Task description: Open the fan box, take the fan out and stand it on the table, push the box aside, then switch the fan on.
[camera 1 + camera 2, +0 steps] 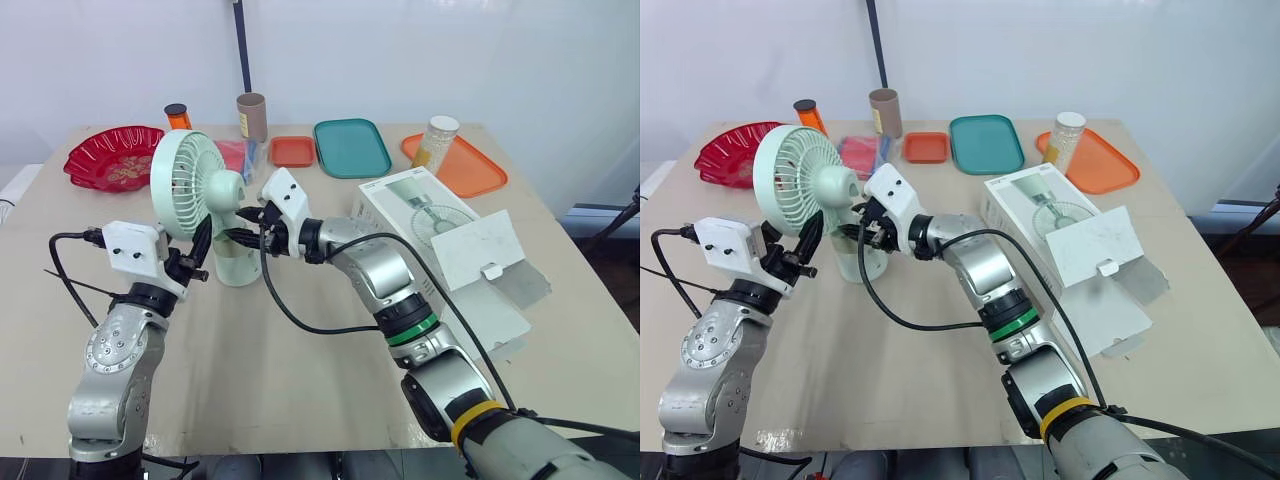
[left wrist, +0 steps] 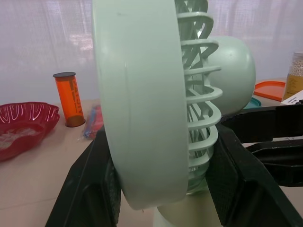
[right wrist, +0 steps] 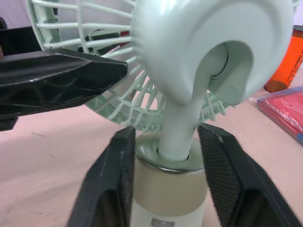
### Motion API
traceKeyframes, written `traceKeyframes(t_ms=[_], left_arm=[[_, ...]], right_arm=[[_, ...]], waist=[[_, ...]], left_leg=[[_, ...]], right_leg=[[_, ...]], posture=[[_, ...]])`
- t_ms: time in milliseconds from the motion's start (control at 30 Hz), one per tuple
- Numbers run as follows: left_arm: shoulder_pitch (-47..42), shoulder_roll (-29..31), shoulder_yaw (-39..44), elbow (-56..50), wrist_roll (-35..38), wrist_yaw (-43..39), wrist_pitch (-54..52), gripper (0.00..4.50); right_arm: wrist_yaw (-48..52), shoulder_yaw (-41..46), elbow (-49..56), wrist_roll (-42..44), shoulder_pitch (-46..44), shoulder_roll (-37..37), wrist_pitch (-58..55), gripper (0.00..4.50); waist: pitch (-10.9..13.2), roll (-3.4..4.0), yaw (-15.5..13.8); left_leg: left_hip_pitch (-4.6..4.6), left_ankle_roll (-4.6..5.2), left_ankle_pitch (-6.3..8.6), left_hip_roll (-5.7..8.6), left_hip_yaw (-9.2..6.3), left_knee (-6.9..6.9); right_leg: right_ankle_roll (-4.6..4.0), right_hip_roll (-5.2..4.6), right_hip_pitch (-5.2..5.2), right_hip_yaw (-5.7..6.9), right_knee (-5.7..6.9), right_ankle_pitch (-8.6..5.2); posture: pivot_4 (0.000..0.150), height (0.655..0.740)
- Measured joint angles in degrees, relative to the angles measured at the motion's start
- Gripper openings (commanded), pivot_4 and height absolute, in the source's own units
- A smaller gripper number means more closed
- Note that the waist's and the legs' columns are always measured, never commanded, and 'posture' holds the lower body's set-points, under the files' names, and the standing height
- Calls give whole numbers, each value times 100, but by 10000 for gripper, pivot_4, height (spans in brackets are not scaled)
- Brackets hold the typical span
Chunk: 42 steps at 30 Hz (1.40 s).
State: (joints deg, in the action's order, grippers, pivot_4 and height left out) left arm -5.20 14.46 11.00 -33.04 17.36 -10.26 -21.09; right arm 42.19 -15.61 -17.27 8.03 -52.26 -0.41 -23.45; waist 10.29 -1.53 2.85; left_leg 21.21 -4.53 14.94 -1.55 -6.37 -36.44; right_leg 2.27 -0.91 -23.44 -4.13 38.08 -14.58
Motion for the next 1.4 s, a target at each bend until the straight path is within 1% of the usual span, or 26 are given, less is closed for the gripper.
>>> traceKeyframes(t_ms=[367, 400, 433, 533, 567, 933, 1000, 1033, 1067, 1100, 1167, 1233, 1400], left_arm=[[-73, -7, -3, 1, 0, -7, 0, 18946], [-74, -7, -4, 1, 1, -9, 0, 18946], [-74, -7, -4, 1, 1, -10, 0, 18946], [-74, -8, 17, 2, -3, 22, -2, 18946], [-76, -9, 26, 3, -4, 40, -2, 18946], [-75, -17, 22, 3, 2, 86, -3, 18946], [-75, -17, -8, 3, 21, 59, -3, 18946], [-75, -18, -23, 3, 28, 46, -3, 18946], [-76, -17, -31, 3, 36, 30, -3, 18946], [-76, -17, -32, 3, 42, 27, -3, 18946], [-76, -17, -25, 4, 46, 28, -3, 18946], [-79, -17, -2, 5, 47, 29, -4, 18946], [-77, 47, 21, 45, 17, 2, 2, 18946]], right_arm=[[-91, 0, -30, -3, 0, 19, -1, 22457], [-98, 1, -38, -3, 0, 19, -2, 16992], [-114, 18, -44, -3, 0, 15, -3, 14365], [-118, 110, -46, -2, 0, -7, -4, 1801], [-118, 110, -47, -2, 2, -6, -4, 688], [-18, 83, -67, -3, 3, 45, 4, 688], [30, 37, -66, 0, 5, 53, 11, 6051], [54, 5, -66, 10, 7, 72, 12, 6773], [85, -12, -66, 16, 13, 81, 12, 12983], [115, -21, -66, 19, 17, 93, 12, 15557], [145, -50, -64, 40, 22, 135, 11, 25574], [154, -98, -54, 61, 23, 173, 11, 31640], [151, -186, -22, 67, 30, 142, 4, 31640]], waist=[[0, 0, -1], [0, 0, -1], [0, 0, -2], [0, 0, 0], [0, 0, 2], [0, 0, -2], [0, 0, -2], [0, 0, 1], [0, 0, 2], [0, 0, 2], [0, 0, 1], [0, 0, 0], [0, 0, -4]], left_leg=[[0, 0, 0, 0, 0, 0], [0, 0, 0, 0, 0, 0], [0, 0, 0, 0, 0, 0], [0, 0, 0, 0, 0, 0], [0, 0, 0, 0, 0, 0], [0, 0, 0, 0, 0, 0], [0, 0, 0, 0, 0, 0], [0, 0, 0, 0, 0, 0], [0, 0, 0, 0, 0, 0], [0, 0, 0, 0, 0, 0], [0, 0, 0, 0, 0, 0], [0, 0, 0, 0, 0, 0], [1, 0, 0, 1, -1, 0]], right_leg=[[0, 0, 0, 0, 0, 0], [0, 0, 0, 0, 0, 0], [0, 0, 0, 0, 0, 0], [0, 0, 0, 0, 0, 0], [0, 0, 0, 0, 0, 0], [0, 0, 0, 0, 0, 0], [0, 0, 0, 0, 0, 0], [0, 0, 0, 0, 0, 0], [0, 0, 0, 0, 0, 0], [0, 0, 0, 0, 0, 0], [0, 0, 0, 0, 0, 0], [0, 0, 0, 0, 0, 0], [0, -1, 1, 1, -1, 0]], posture=[[1500, 7400], [1500, 7400], [1500, 7400], [1500, 7400], [1500, 7400], [1500, 7400], [1500, 7400], [1500, 7400], [1500, 7400], [1500, 7400], [1500, 7400], [1500, 7400], [1500, 7400]])
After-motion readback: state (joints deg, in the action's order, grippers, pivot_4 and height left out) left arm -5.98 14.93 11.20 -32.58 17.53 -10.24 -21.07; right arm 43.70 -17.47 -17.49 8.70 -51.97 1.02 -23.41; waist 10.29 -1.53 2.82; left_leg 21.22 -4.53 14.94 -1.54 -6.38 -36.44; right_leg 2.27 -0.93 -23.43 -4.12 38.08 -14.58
